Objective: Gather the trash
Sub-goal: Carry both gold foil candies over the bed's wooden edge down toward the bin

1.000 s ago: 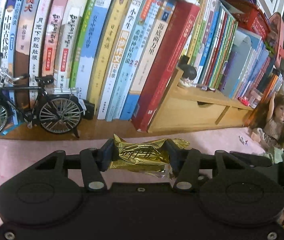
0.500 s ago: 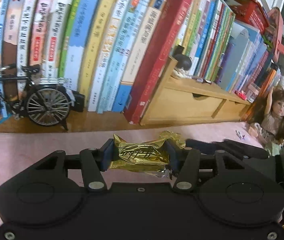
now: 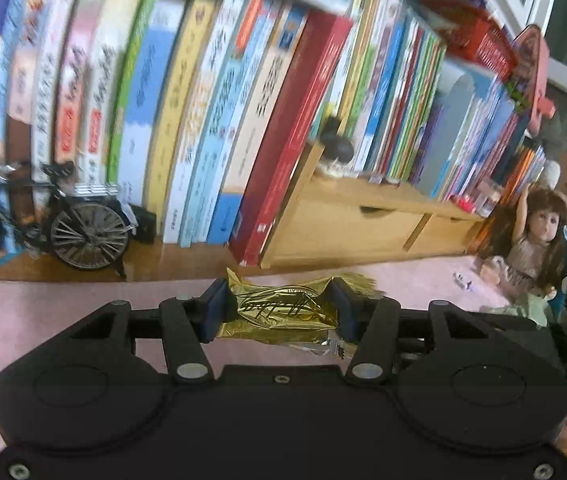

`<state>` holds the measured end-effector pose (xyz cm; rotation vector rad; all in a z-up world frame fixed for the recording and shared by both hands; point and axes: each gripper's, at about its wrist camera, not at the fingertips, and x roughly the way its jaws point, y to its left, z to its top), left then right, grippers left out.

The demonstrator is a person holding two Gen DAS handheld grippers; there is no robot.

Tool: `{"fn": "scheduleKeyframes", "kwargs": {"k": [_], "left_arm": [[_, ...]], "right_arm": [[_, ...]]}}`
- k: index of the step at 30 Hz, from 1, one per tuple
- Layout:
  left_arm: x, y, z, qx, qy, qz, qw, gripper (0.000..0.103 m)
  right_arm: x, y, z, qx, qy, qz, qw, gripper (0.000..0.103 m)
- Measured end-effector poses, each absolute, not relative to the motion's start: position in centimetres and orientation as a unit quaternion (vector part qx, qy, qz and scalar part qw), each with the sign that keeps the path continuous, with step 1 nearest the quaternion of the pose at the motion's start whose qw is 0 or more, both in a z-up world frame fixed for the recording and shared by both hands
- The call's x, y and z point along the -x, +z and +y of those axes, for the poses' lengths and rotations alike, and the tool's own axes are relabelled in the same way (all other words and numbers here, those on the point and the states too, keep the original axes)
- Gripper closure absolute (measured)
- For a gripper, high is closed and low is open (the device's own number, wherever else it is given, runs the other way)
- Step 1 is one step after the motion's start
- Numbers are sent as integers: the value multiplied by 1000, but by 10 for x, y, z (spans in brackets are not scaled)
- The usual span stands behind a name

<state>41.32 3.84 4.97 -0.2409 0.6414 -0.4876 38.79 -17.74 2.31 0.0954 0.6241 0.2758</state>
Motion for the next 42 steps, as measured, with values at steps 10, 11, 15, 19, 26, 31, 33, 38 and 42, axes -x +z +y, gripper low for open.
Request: {"fn": "scheduleKeyframes", "kwargs": {"k": [10,11,15,19,26,31,33,38,42], "left_arm": [[-302,79,68,115,-207,318,918,51],[-288,81,73,118,-208,318,918,51],[-238,90,86,121,-208,313,919,51],[-196,95,94,120,-203,315,919,51],[-128,89,101,127,-212,315,916,51],[-82,84,100,117,-211,317,917,51],[-61,82,100,114,-217,317,916,51],[-16,77,95,100,-226,320,915,51],[18,73,94,101,-228,317,915,51]], "right_arm": [[-280,72,-195,-81,157,290,941,78],[-266,76,-192,-71,157,292,941,78],[-227,84,-184,-54,171,305,935,78],[-190,89,-180,-44,180,309,933,78],[-122,90,-180,-42,185,307,933,78],[-75,88,-175,-31,195,310,930,78],[-56,88,-174,-31,201,305,930,78],[-5,91,-169,-42,226,286,930,78],[25,92,-165,-43,244,279,928,78]]}}
